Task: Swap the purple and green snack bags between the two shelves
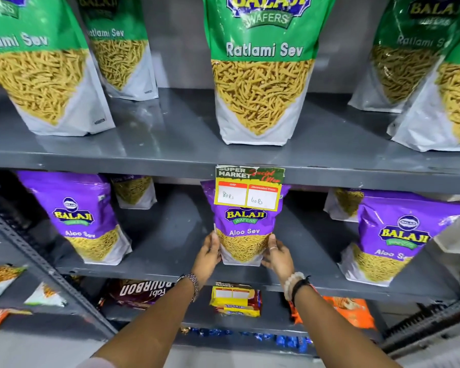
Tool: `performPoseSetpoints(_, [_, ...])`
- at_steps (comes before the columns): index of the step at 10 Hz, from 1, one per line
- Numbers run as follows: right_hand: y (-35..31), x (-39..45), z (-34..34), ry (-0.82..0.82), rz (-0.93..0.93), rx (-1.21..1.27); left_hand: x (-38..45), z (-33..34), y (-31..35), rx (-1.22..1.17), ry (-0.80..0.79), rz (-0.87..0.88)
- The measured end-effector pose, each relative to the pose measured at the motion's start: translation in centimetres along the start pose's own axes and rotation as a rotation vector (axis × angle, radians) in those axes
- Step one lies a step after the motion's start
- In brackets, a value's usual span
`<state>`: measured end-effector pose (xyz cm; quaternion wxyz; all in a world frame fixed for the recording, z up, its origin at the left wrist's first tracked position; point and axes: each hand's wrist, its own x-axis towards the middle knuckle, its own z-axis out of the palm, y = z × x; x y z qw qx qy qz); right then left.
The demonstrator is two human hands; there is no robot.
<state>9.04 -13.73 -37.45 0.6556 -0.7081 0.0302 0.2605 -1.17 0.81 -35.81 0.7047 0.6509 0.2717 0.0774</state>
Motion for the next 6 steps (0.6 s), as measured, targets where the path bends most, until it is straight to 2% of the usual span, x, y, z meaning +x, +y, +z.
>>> performPoseSetpoints(3, [0.1,-0.7,0.1,0.008,0.008,0.064,-0.3,0.0,0.1,-0.031,0.004,-0.006])
performPoseSetpoints(4, [-0.2,-1.2,0.1,-0.001,0.020,0.072,-0.9,0.1,0.6,-0.015,0.023,-0.039])
performPoseSetpoints(5, [-0.7,-1.8,0.4,0.023,-0.005,0.030,-1.4,0.4,0.6,0.077,0.034,0.001])
performPoseSetpoints(6, [-1.0,-2.7,0.0,0.145,-0.130,0.041,-3.1,0.5,1.5,0.226,0.278,0.223])
